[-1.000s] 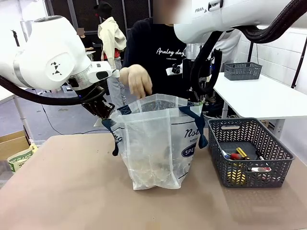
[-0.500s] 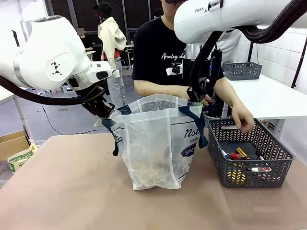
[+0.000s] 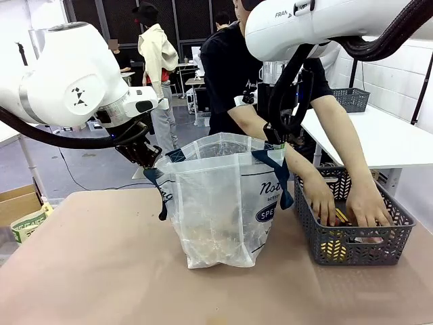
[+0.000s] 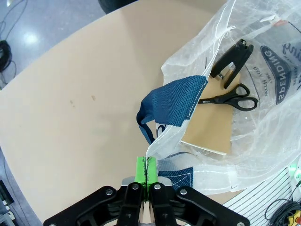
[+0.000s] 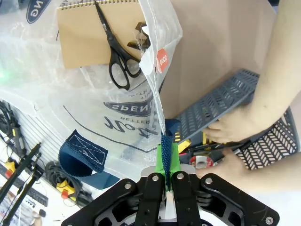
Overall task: Transfer purchased items from the store into the shopping bag.
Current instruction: Move the Reusable shopping bag to the right side of the table.
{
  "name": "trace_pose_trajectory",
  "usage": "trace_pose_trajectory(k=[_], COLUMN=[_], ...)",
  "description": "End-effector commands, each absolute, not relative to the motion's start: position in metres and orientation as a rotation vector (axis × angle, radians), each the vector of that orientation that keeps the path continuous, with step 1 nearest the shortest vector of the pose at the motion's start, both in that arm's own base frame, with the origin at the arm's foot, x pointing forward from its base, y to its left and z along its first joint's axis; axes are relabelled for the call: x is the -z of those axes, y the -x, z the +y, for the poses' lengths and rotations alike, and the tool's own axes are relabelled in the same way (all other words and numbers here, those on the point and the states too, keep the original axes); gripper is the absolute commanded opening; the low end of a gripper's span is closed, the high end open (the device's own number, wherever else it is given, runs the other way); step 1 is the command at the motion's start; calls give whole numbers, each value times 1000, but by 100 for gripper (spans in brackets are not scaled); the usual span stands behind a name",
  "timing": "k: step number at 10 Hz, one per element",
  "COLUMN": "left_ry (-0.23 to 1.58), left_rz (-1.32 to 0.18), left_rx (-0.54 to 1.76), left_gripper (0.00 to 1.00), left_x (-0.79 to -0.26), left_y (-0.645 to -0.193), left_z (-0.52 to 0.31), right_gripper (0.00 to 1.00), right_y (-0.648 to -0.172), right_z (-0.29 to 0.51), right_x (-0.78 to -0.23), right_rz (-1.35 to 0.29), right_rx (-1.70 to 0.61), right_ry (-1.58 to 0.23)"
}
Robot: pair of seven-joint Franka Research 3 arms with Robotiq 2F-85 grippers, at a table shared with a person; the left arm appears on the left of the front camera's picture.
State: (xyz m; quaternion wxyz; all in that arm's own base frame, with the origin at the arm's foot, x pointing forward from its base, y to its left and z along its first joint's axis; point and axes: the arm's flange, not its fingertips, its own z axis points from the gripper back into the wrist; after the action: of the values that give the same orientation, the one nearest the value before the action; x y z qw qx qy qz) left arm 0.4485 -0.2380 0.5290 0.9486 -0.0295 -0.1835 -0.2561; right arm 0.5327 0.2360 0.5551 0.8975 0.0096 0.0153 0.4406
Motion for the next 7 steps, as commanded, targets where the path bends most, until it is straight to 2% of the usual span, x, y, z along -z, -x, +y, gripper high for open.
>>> trace_pose_trajectory(k=[1,7], left_ry=[59,59], left_rz=[-374,-374], left_rx=[521,521], left_gripper=[0,0], left_x=[-529,-529], left_y=[-448,-448], left_z=[-238,-238], right_gripper=[0,0], right_y=[-533,-533], right_z=[236,236], right_x=[-555,-555], right_rz=[32,32], right_rx=[-913,-913], right_ry=[-19,-19])
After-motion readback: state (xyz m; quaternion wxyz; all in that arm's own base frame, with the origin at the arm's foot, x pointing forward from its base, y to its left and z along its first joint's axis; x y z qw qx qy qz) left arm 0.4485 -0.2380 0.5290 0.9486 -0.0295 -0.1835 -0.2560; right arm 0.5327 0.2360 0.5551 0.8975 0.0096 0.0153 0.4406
